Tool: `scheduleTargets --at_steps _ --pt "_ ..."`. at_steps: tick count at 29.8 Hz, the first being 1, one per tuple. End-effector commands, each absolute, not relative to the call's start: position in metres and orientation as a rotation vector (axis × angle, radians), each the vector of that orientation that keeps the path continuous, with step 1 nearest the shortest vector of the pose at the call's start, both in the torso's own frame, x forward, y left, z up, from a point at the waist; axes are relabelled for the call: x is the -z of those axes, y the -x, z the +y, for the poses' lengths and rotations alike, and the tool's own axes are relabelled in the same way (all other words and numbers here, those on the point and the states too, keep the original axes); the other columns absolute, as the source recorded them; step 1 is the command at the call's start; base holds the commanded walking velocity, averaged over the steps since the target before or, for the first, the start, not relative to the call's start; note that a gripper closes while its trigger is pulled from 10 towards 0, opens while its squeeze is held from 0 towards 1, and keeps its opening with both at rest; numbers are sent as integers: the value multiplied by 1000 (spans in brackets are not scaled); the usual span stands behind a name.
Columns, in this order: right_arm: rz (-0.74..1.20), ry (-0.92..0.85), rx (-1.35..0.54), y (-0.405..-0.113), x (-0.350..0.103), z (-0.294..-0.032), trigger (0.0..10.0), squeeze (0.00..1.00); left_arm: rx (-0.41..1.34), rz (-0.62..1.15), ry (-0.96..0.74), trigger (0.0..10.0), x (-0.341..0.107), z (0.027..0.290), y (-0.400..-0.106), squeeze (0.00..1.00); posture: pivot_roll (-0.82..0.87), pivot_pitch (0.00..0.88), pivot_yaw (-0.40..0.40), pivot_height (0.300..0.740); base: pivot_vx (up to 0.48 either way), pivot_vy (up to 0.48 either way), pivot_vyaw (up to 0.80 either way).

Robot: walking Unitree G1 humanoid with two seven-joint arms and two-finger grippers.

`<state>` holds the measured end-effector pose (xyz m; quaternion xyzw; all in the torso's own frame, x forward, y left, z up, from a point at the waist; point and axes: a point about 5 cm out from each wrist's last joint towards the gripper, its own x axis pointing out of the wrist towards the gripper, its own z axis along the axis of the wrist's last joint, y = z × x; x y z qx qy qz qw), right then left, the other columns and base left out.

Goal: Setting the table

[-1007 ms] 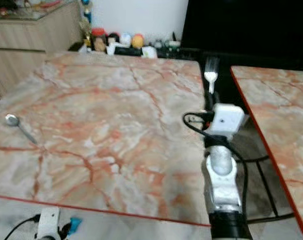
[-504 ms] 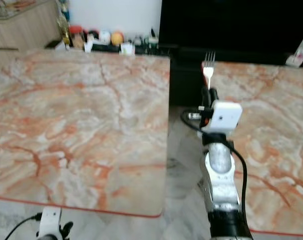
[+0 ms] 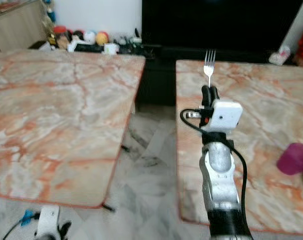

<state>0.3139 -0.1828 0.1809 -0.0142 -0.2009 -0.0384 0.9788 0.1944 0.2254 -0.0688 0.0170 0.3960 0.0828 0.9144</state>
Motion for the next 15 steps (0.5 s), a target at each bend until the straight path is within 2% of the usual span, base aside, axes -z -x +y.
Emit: scheduleTargets --at_steps 1,15 --pt "-432 25 85 -314 -188 -185 10000 0 -161 831 -36 10000 71 223 -192 0 27 0 10 740 0 -394 0" --pt "-434 17 97 -315 -189 -187 10000 0 -162 829 -28 10000 71 222 -193 0 29 0 9 740 0 -396 0"
